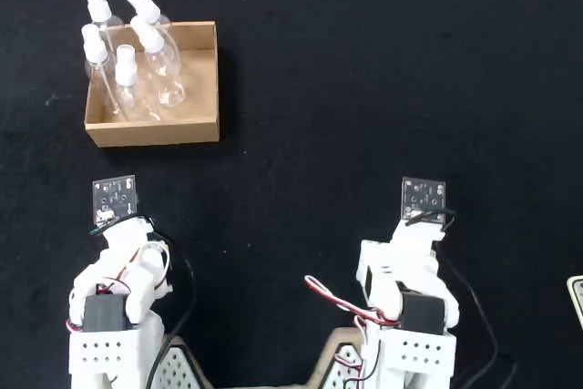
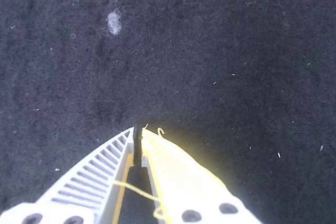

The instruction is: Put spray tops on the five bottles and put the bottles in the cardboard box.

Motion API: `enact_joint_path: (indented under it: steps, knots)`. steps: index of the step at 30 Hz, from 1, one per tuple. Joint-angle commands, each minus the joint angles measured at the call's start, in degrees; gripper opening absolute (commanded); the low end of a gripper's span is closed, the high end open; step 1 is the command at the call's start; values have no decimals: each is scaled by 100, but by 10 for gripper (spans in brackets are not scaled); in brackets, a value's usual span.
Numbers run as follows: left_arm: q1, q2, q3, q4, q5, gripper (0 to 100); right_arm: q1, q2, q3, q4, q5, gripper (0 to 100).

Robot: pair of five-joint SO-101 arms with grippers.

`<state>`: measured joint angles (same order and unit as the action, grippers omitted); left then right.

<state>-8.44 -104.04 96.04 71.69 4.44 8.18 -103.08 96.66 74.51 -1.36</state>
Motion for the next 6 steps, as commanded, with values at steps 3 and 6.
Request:
enact_joint_path:
  steps: [3,6]
  knots:
    - [31,-70,136,141,-18,30,105,-549,-13,35,35,71]
    - [31,-70,136,141,-18,30,105,-549,-13,35,35,71]
